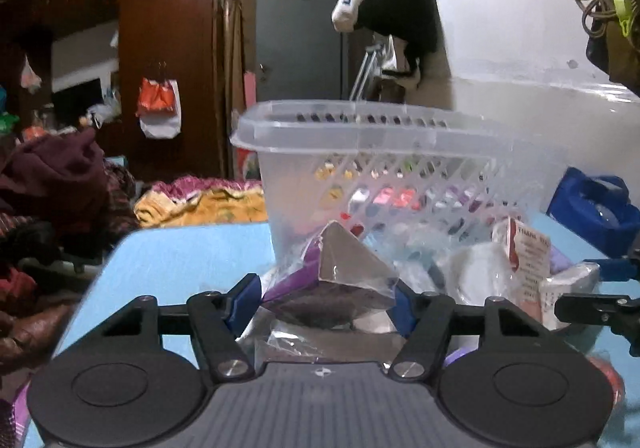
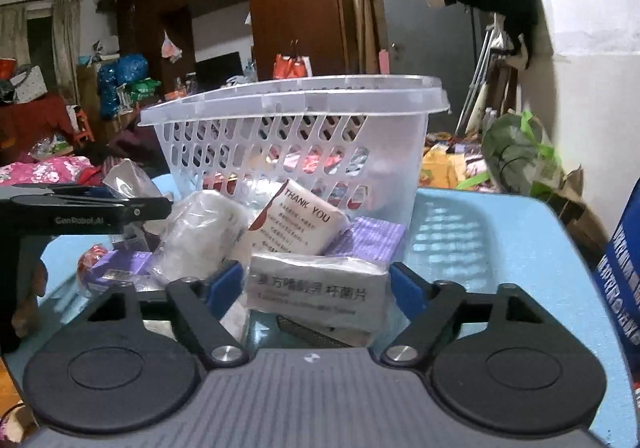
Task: Organize objects
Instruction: 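Grasp the white labelled tablet box with the right gripper while the left grasps a purple-wrapped bag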
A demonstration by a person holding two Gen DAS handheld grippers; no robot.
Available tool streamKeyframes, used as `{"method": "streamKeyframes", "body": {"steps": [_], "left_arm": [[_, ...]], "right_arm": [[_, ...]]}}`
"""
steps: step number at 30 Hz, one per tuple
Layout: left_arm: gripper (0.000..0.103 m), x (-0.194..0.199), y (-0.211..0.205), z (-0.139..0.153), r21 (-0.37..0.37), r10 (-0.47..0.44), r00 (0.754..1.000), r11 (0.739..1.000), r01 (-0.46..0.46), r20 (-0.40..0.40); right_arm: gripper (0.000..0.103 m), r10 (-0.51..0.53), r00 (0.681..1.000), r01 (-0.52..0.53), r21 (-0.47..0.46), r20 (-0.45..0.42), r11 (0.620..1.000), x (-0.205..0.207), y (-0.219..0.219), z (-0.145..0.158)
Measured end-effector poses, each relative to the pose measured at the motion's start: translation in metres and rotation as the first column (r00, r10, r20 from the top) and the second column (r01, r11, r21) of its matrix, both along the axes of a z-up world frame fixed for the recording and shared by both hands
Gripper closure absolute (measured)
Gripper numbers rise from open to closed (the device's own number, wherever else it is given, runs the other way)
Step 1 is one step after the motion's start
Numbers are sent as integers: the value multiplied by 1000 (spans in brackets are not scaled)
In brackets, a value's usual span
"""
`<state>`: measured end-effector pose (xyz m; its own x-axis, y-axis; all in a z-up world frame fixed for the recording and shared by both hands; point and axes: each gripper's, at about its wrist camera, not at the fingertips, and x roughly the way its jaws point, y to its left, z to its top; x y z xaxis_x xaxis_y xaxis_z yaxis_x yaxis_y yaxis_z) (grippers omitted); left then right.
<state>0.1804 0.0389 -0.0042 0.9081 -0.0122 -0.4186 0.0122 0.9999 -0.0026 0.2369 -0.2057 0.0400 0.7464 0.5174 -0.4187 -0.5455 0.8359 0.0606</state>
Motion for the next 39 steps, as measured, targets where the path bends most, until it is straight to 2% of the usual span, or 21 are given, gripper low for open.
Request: {"method": "streamKeyframes", "body": {"steps": [4,7,10,13,17,26,39], "left_arm": [[34,-11,0,3,-7,-20,998,1000,20,63],[34,-22,3,6,-38,-42,989,998,48,141],[34,-33,5,7,-54,-26,975,998,39,219],[34,-36,4,8,-59,-18,968,998,34,250],[34,-36,7,7,-90,-18,967,995,42,253],[34,-38,8,6,-93,-42,962,993,69,270],[34,-43,23,5,-164,-29,956,983,80,292]], "right_arm": [[23,-3,998,3,-5,61,1000,-10,1,2],[23,-1,995,-2,40,97,999,-15,-5,4],[23,-24,993,15,78,115,997,-16,-10,6],[24,-35,989,24,75,143,997,-20,-8,7],[24,-55,982,40,87,180,995,-22,-8,9],[24,-54,982,37,96,183,995,-23,-9,9],[24,-49,981,24,134,190,991,-25,-16,9]]}}
